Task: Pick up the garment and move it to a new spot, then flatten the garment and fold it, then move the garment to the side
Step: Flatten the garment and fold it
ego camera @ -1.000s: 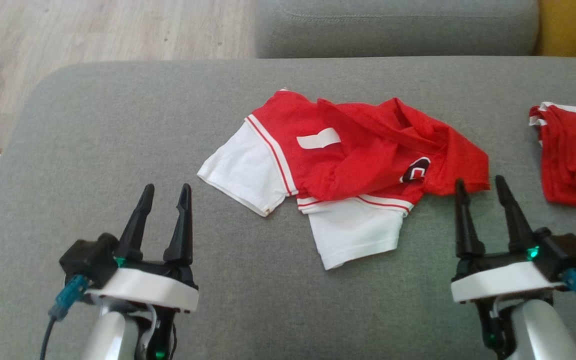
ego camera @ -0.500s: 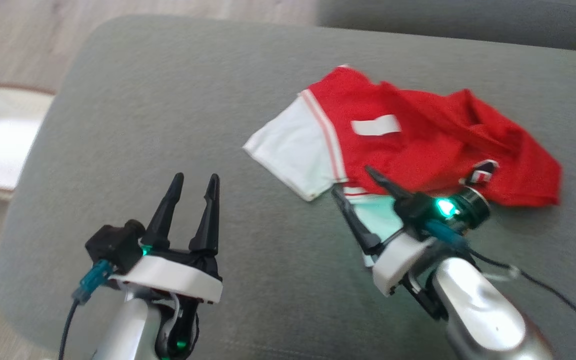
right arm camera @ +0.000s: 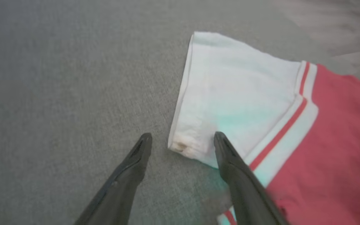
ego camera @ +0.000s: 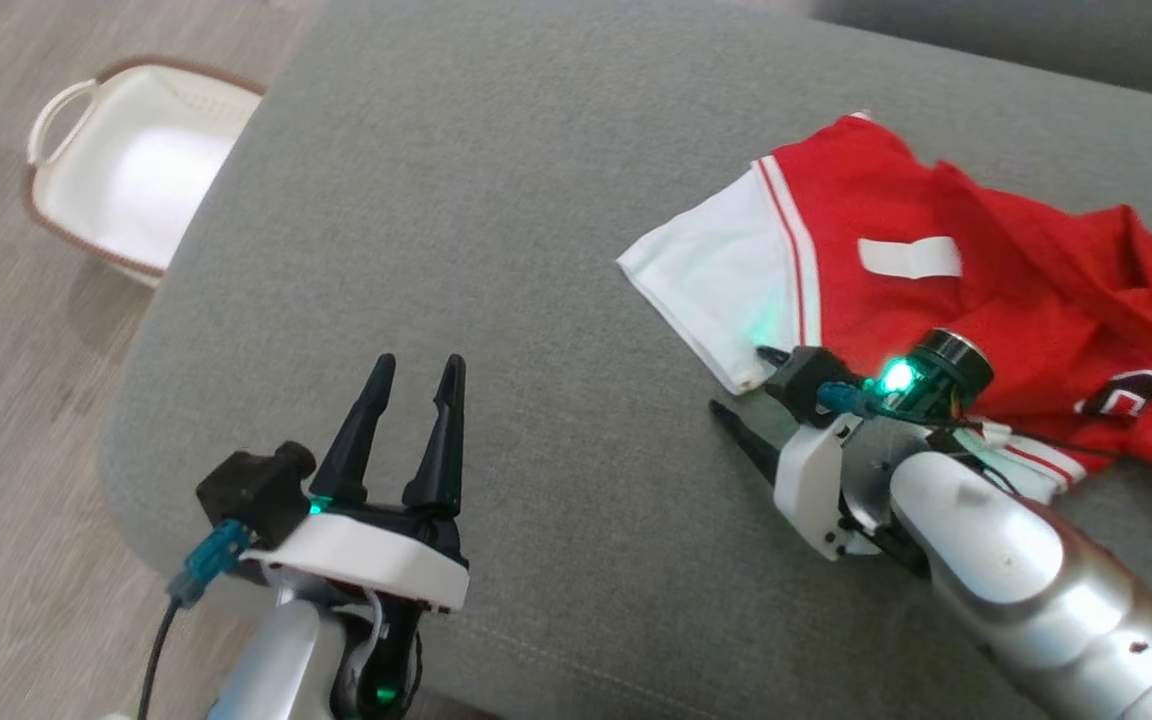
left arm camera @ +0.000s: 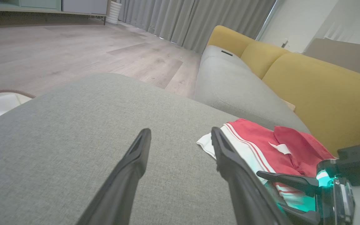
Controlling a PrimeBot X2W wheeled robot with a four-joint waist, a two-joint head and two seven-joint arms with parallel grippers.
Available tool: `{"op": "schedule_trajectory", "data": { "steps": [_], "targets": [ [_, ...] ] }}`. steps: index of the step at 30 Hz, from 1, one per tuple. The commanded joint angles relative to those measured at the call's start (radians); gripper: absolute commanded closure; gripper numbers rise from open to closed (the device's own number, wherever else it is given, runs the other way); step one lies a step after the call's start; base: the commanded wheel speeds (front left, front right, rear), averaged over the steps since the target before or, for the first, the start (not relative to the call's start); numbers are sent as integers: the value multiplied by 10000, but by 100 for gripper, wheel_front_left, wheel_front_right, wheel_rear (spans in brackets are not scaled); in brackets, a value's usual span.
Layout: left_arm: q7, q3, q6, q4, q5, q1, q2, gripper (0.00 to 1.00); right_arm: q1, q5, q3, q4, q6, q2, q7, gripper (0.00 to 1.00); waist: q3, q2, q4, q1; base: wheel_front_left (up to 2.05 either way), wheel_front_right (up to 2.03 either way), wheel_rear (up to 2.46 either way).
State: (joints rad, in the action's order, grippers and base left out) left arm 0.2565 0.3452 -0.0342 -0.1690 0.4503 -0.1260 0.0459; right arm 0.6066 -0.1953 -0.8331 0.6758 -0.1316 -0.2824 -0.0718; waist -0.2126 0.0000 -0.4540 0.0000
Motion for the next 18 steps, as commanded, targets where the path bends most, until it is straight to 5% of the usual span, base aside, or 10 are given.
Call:
{"op": "schedule_trajectory", "data": {
  "steps": [1, 2, 4, 11, 18],
  "targets": [
    [53, -281, 60, 328, 42, -414, 44, 0, 255, -81, -216, -16, 9, -63, -116, 0, -108, 0, -101, 0, 0, 0, 0],
    [53, -271, 76, 331, 56, -429, 44, 0, 357, -110, -390, 167, 9, -89, -211, 0, -126, 0, -115, 0, 0, 0, 0],
    [53, -247, 110, 333, 77, -449, 44, 0, 551, -193, -626, 423, 9, -107, -222, 100, -144, 0, -127, 0, 0, 0, 0],
    [53, -320, 168, 276, 23, -438, 43, 0, 1224, -438, -306, 690, 9, 118, 643, 100, 67, 0, 164, 0, 0, 0, 0],
    [53, -375, 120, 344, -50, -427, 43, 0, 2604, -974, 1204, 338, 9, -324, 1003, 100, 147, 0, 679, 0, 0, 0, 0]
  ]
}}
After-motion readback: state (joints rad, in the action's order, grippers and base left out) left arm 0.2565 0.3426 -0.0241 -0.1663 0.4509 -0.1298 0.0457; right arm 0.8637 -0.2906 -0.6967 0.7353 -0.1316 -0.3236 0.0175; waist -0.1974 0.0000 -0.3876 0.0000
